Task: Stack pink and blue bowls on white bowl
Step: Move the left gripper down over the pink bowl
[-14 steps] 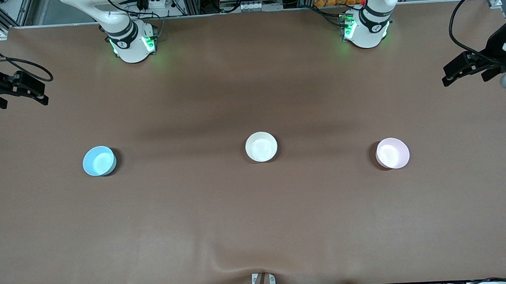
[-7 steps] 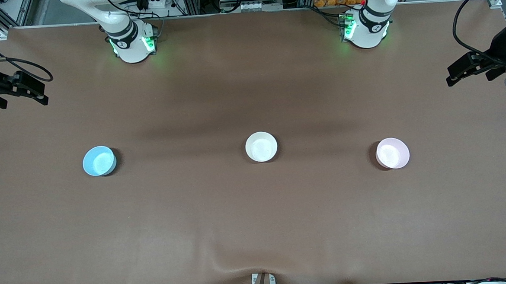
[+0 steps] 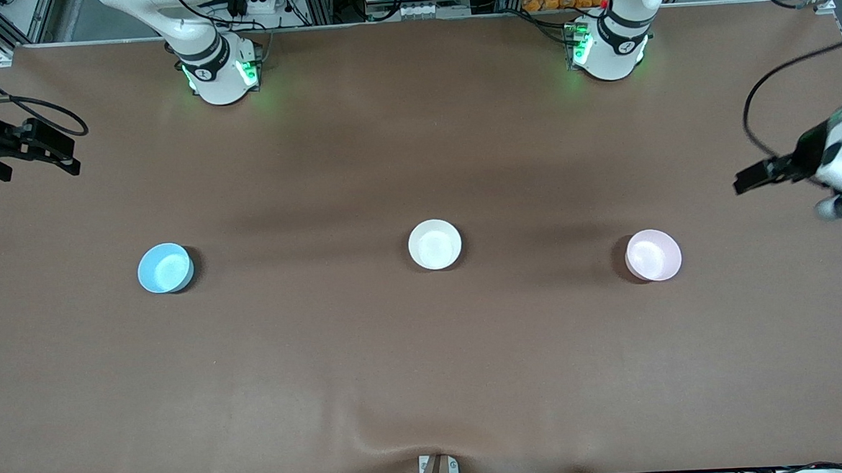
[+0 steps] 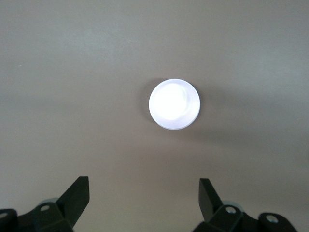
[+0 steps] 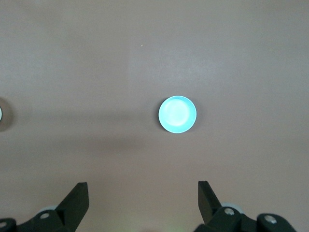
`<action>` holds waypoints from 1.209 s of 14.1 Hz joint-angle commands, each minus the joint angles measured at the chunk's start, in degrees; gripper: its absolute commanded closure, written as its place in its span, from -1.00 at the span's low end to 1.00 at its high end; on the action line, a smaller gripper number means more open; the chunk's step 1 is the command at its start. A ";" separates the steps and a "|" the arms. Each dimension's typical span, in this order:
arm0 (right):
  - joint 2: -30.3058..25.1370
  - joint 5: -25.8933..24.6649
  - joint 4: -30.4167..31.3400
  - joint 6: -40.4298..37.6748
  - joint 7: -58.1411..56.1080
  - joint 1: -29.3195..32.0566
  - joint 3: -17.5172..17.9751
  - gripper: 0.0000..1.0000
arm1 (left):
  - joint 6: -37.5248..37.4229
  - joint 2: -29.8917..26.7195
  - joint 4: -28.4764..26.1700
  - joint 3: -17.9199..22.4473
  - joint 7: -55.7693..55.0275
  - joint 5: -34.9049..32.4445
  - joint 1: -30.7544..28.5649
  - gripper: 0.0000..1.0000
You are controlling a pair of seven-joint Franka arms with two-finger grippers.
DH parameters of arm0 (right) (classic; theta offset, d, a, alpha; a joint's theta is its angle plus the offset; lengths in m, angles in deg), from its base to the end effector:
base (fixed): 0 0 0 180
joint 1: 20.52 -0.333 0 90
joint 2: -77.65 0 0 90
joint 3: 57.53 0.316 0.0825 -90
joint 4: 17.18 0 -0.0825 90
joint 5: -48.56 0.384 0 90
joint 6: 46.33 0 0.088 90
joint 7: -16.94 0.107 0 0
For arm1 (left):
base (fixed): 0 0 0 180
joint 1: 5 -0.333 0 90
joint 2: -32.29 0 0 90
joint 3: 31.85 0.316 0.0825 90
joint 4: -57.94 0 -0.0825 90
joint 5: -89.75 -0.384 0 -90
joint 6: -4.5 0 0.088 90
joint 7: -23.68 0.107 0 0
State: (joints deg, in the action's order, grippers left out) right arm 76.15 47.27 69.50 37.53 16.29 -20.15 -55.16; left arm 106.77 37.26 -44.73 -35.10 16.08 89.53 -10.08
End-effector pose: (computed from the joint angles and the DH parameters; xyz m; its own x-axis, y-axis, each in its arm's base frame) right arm 0.5352 0.0164 0.6565 0.9988 0.0438 -0.0233 0.0443 -0.9987 0.0233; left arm 0.5778 0.0197 0.4882 0.9823 0.1627 -0.0928 0.1623 -0.9867 -0.0111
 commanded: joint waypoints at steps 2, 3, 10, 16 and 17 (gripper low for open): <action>0.00 0.68 -0.37 -0.10 0.13 0.24 0.01 -1.00 | 13.79 -0.07 -11.74 -0.71 1.00 -0.31 -0.02 -1.00; 0.00 0.59 -0.45 -0.19 0.13 0.24 0.01 -1.00 | 16.96 1.43 -13.24 -0.71 1.35 -0.39 -0.02 -1.00; 0.00 0.68 -0.37 -0.10 0.21 0.07 0.01 -1.00 | 30.25 14.35 -13.87 -0.71 3.03 -0.48 -0.64 -1.00; 0.00 0.76 -0.37 -0.19 0.21 0.15 0.01 -1.00 | 35.72 19.54 -13.87 -0.27 2.94 -0.92 -0.73 -0.70; 0.00 0.76 -0.37 -0.19 0.13 0.15 0.01 -1.00 | 35.72 20.07 -13.87 -0.27 2.94 -0.92 -0.73 -0.60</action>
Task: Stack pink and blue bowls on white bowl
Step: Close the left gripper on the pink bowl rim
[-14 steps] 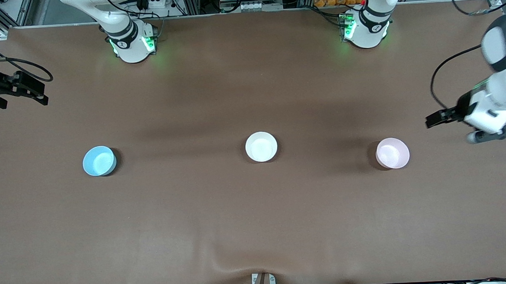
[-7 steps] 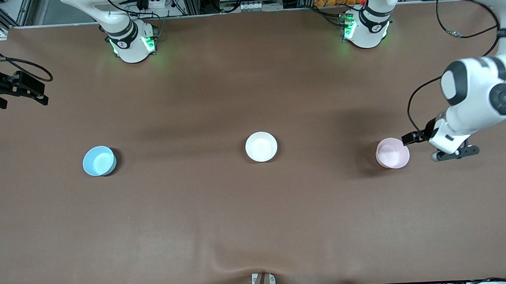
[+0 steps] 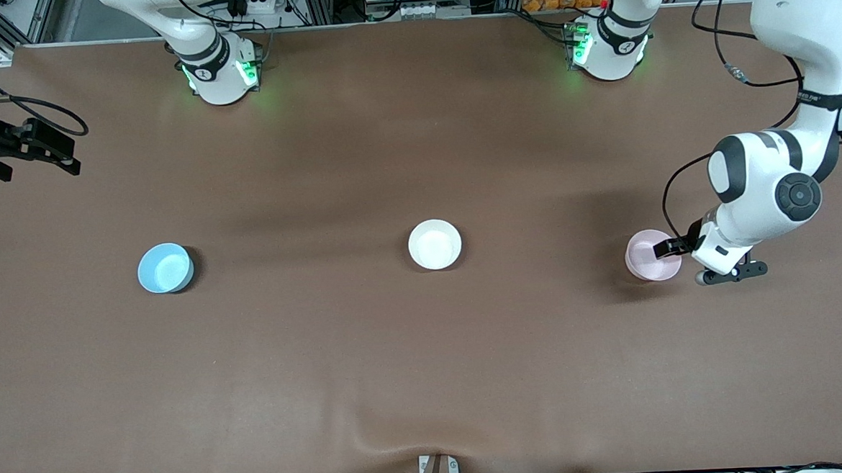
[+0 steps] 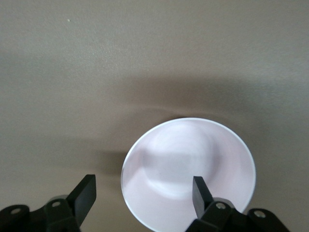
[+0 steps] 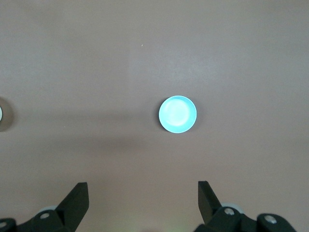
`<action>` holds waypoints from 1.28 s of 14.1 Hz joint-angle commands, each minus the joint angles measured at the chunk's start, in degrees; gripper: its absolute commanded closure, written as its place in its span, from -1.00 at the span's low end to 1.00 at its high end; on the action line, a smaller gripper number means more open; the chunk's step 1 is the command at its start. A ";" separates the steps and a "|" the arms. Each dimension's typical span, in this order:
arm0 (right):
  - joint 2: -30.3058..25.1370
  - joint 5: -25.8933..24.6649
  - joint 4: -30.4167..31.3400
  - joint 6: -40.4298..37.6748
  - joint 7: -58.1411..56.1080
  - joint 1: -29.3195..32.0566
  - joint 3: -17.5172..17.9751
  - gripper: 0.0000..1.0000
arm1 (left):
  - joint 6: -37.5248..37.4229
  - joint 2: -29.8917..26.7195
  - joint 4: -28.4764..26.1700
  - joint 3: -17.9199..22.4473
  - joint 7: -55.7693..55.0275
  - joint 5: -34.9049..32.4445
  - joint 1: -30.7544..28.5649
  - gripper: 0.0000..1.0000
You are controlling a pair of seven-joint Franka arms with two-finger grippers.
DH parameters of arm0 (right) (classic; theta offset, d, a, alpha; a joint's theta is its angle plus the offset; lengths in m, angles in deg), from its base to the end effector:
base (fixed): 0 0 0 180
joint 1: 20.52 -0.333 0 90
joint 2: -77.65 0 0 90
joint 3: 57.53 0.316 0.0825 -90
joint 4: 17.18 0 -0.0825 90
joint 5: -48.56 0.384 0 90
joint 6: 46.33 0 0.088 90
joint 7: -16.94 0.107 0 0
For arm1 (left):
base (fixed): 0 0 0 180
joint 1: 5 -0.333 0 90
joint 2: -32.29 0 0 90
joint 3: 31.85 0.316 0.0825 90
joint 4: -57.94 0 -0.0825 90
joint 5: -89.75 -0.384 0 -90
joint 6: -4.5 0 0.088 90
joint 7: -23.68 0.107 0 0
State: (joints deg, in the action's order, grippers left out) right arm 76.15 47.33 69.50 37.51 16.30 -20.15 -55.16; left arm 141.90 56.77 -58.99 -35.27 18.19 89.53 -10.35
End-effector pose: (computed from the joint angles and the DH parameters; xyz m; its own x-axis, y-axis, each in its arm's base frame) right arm 0.5351 0.0165 0.6565 0.9988 0.0437 -0.0236 0.0442 -0.9988 0.0222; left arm 0.5901 0.0204 0.2253 0.9890 0.1298 -0.0710 0.1312 -0.9912 0.0156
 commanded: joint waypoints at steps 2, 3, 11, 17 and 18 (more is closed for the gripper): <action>0.00 0.70 -0.37 -0.26 0.12 0.16 0.00 -1.00 | 0.68 1.44 0.38 -0.01 0.83 -0.92 -0.45 -0.28; 0.00 0.70 -0.37 -0.26 0.12 0.16 0.00 -1.00 | 0.68 1.53 0.47 0.08 0.83 -0.92 -0.45 -0.01; 0.00 0.70 -0.37 -0.35 0.21 0.24 0.00 -1.00 | 0.16 0.83 0.38 -0.27 0.83 -1.01 -0.97 1.00; 0.00 0.70 -0.37 -0.34 0.21 0.33 0.00 -1.00 | -7.56 -6.72 2.75 -6.58 -0.31 -0.92 -0.45 1.00; 0.00 0.70 -0.28 -0.34 0.21 0.24 0.00 -1.00 | -9.76 -7.25 4.15 -8.34 -1.01 -0.83 -0.45 1.00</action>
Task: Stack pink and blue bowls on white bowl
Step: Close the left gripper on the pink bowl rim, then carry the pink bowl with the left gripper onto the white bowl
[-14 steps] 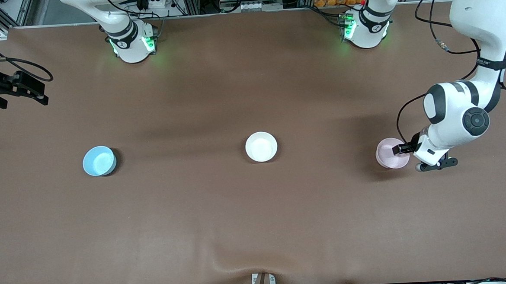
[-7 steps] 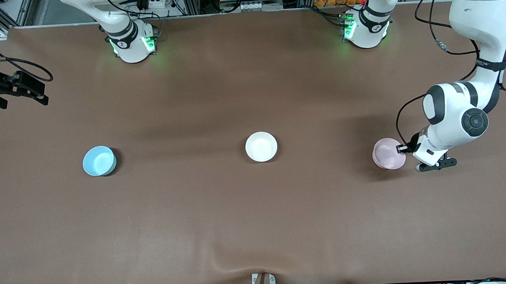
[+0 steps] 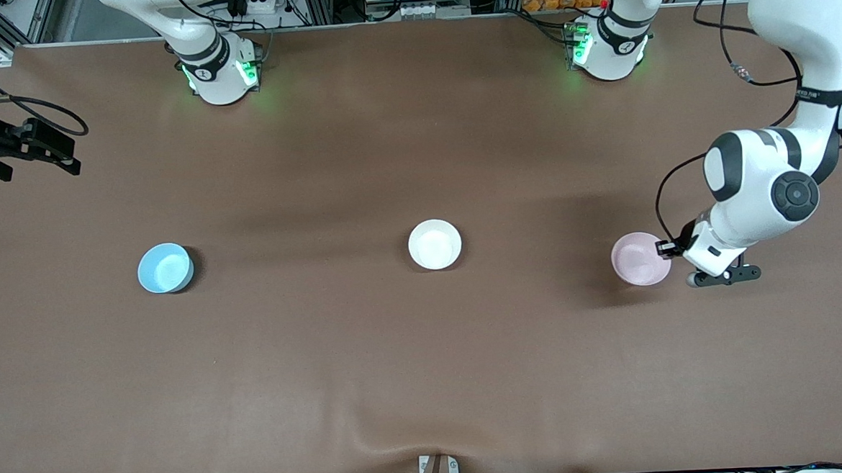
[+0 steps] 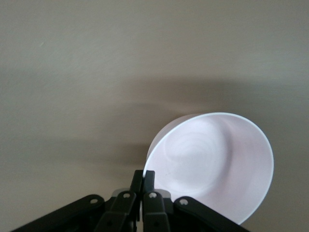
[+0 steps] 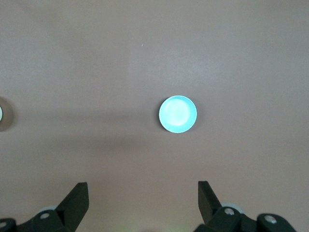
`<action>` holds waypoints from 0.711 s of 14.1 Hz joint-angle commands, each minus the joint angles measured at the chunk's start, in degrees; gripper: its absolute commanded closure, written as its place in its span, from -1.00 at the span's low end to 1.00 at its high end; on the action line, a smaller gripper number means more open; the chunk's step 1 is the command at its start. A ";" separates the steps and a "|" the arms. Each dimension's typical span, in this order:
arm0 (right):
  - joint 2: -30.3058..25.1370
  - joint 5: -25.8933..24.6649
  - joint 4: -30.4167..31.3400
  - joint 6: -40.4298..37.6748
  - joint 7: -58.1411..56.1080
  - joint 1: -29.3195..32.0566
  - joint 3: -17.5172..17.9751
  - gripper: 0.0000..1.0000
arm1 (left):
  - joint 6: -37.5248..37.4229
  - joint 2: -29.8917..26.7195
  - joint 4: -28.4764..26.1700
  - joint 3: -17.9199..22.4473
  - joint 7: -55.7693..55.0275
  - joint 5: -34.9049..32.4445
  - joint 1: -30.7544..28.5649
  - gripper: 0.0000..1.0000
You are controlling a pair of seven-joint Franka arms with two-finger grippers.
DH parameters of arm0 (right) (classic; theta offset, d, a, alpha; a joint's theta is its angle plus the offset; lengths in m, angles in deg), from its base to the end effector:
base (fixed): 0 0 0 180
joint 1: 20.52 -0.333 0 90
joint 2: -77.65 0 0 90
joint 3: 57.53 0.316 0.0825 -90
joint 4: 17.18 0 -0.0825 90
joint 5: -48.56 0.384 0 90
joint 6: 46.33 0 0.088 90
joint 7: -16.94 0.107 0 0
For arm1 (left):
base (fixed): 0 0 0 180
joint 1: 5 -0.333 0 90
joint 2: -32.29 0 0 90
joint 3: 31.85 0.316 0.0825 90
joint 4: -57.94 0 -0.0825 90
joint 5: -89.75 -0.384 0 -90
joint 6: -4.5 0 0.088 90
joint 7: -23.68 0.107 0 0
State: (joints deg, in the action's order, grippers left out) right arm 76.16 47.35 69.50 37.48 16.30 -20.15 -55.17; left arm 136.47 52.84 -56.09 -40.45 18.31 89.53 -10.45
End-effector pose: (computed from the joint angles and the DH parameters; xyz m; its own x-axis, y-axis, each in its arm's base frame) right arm 0.5351 0.0165 0.6564 0.9988 0.0436 -0.0243 0.0441 -0.9988 0.0218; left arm 0.6021 -0.0301 0.2806 0.9980 0.0433 -0.0461 0.0454 -0.9979 0.0456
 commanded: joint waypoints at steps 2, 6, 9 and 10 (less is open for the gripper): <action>0.00 0.68 -0.28 -0.31 0.21 0.24 0.01 -1.00 | -6.55 -3.33 3.10 -8.33 -4.19 -0.39 -0.36 1.00; 0.00 0.68 -0.28 -0.31 0.21 0.24 0.01 -1.00 | -6.72 0.18 8.72 -13.81 -17.88 -0.74 6.72 1.00; 0.00 0.68 -0.28 -0.31 0.21 0.24 0.01 -1.00 | -6.72 5.88 14.86 -13.72 -28.45 -1.01 15.44 1.00; 0.00 0.68 -0.28 -0.31 0.21 0.24 0.01 -1.00 | -6.72 7.99 16.54 -13.55 -30.73 -1.01 18.51 1.00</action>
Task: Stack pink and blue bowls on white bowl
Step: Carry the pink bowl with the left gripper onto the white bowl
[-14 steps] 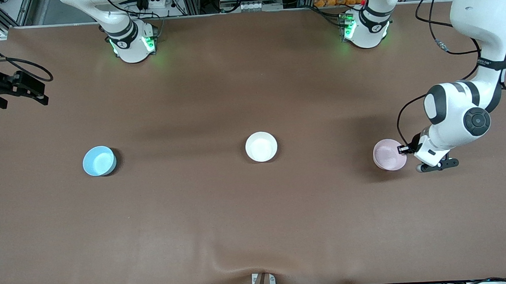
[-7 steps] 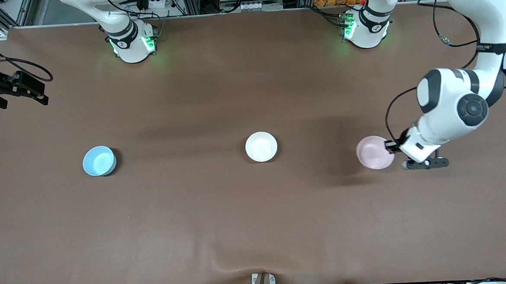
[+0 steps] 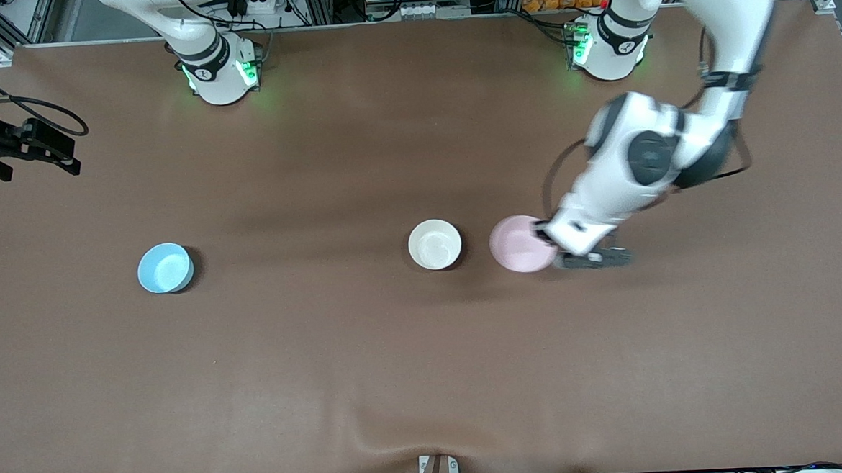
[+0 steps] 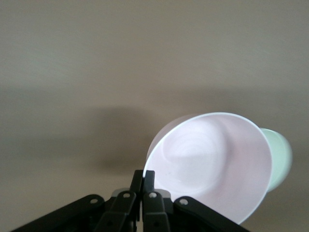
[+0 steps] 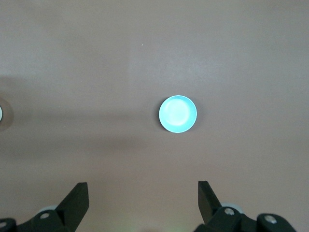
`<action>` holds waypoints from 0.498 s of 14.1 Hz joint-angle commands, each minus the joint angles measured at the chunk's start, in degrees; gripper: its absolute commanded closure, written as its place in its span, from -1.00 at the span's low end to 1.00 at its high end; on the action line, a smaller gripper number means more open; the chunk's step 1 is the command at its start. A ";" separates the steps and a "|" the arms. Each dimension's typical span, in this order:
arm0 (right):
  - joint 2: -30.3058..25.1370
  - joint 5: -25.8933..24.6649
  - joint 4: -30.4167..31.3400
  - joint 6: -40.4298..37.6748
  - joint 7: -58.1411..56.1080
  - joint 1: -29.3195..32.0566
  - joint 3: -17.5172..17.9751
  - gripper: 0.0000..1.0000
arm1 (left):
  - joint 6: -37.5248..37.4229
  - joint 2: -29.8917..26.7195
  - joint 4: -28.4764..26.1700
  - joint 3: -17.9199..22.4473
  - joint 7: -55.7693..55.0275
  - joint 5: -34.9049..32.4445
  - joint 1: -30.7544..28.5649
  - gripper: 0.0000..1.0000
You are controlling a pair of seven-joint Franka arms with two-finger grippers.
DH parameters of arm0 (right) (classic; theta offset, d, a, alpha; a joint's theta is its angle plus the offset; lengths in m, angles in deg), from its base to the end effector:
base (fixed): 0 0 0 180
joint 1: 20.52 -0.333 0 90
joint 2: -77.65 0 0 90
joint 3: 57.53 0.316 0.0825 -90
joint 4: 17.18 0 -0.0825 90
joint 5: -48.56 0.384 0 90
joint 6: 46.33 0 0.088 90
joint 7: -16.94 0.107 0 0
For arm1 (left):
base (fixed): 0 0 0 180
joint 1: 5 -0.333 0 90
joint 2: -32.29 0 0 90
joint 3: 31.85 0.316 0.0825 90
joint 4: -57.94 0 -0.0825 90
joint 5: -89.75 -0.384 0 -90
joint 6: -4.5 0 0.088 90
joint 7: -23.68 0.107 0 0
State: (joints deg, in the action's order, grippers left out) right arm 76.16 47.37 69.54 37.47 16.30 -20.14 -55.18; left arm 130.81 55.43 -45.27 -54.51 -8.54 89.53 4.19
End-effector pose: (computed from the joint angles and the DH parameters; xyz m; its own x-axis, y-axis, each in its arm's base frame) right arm 0.5351 0.0163 0.6560 0.9987 0.0432 -0.0252 0.0438 -0.9988 0.0215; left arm 0.5592 -0.3238 0.3411 0.9980 0.0313 -0.0558 0.0388 -0.9894 0.1401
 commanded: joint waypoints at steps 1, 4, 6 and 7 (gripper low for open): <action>0.00 0.66 -0.32 -0.30 0.21 0.32 0.03 -1.00 | -0.89 7.42 7.39 1.12 -7.30 -1.01 6.94 1.00; 0.00 0.66 -0.32 -0.30 0.21 0.32 0.03 -1.00 | -0.81 10.42 9.17 1.30 -10.85 -4.07 9.79 1.00; 0.00 0.66 -0.32 -0.30 0.21 0.23 0.03 -1.00 | -0.11 12.35 9.61 1.30 -11.12 -4.35 11.45 1.00; 0.00 0.66 -0.32 -0.30 0.21 0.32 0.03 -1.00 | 1.03 13.15 9.61 1.30 -11.20 -4.35 11.81 1.00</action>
State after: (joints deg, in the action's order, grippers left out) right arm 76.16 47.37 69.55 37.47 16.30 -20.14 -55.19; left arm 131.19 66.63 -37.69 -53.78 -18.77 86.46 14.65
